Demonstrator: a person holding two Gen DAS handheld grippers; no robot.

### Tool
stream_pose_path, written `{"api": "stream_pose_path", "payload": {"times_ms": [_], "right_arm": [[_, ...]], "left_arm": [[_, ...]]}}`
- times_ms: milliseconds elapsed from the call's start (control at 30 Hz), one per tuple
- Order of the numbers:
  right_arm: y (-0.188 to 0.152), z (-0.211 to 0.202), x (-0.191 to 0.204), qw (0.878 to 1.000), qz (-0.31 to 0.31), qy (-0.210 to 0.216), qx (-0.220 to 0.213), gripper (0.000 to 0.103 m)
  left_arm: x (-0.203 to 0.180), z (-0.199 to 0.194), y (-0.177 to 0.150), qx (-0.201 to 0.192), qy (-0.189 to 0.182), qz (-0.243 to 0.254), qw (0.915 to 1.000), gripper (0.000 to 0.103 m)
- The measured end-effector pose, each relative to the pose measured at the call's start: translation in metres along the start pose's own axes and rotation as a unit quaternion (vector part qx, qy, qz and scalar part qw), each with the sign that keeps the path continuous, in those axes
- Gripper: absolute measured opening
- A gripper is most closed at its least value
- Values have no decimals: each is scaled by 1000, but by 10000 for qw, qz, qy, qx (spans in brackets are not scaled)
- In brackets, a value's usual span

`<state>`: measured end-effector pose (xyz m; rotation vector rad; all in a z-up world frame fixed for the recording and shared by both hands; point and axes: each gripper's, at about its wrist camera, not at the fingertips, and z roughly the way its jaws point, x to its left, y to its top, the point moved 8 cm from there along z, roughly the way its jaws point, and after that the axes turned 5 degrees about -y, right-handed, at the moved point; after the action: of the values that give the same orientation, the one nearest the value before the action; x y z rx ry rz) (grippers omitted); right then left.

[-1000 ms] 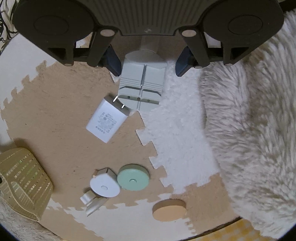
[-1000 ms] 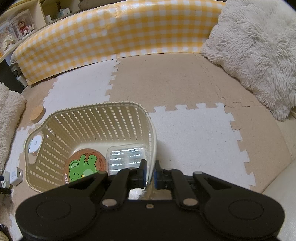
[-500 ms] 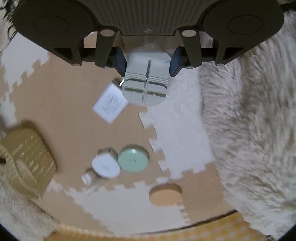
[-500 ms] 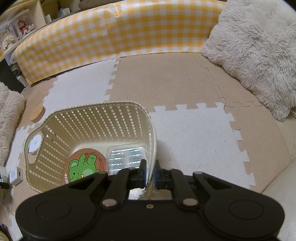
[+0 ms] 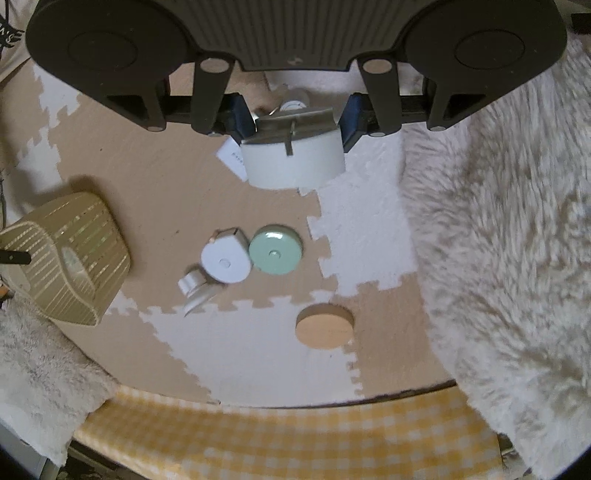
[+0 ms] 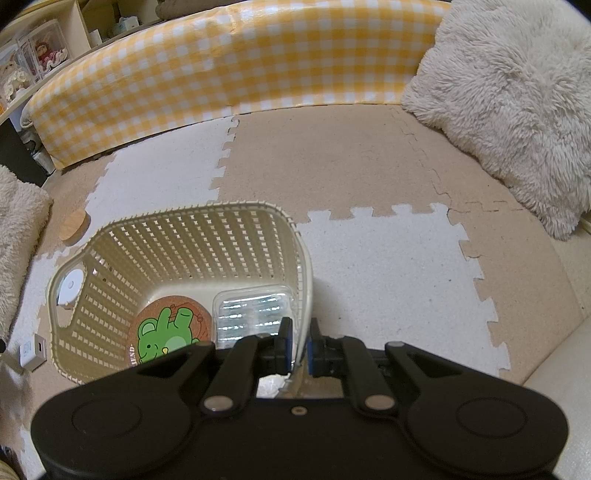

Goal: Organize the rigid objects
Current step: 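Grasp the white cable holder with the left tool and lift it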

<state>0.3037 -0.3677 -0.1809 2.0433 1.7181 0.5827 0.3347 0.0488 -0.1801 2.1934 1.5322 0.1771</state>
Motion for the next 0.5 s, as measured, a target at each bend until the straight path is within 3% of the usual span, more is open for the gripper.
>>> {"api": "stream_pose_path", "payload": {"times_ms": [267, 500], "right_arm": [[0, 0, 0, 10000, 11, 6, 6, 8], [0, 1, 0, 10000, 15, 9, 11, 8]], "left_arm": [[-13, -12, 8, -245, -59, 47, 9997, 49], [-37, -47, 21, -880, -322, 30, 9956, 49]]}}
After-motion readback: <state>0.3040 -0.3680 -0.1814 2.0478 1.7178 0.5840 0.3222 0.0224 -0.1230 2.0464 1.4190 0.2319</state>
